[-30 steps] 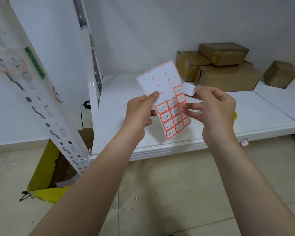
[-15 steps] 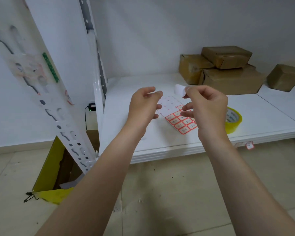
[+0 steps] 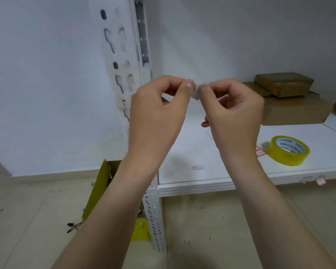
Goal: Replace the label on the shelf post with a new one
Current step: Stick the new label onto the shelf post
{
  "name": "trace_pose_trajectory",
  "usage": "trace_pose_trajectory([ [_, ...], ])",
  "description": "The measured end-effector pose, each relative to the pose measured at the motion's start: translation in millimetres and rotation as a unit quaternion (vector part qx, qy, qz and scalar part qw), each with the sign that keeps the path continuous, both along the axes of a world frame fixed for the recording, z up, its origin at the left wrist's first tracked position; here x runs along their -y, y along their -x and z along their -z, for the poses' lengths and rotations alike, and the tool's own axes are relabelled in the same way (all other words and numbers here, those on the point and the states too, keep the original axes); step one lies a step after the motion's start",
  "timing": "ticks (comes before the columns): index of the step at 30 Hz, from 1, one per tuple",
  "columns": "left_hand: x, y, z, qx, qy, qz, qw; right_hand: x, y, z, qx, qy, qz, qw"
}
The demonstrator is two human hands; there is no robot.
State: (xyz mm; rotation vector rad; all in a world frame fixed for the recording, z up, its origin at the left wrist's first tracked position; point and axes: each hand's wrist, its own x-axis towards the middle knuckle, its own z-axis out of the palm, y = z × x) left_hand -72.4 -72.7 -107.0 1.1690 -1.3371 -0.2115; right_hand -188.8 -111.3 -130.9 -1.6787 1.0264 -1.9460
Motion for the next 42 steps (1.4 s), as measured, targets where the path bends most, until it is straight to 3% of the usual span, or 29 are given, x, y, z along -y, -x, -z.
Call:
trace_pose_trajectory([
  [27,-14.7,-87.4,0.6,-0.102,0.026,0.1,0.989,-20.4,-86.2,-2.9,-0.047,0.144,-0.065,0.986],
  [30,-15.3,-92.4,0.8,-0.115,0.023,0.098,0.988,-17.1,-84.1,-2.4,-0.028,0.105,-0.054,0.993],
  [35,-15.8,-102.7,-1.0,-0.21,-0.03,0.161,0.964,-14.2,-80.7,-6.2,-0.005,-0.006,-0.099,0.995],
  [42,-16.3,-114.0,-2.2,-0.213,-0.06,0.16,0.962,-17.9,-87.8,-11.2,0.012,-0.024,-0.147,0.989],
])
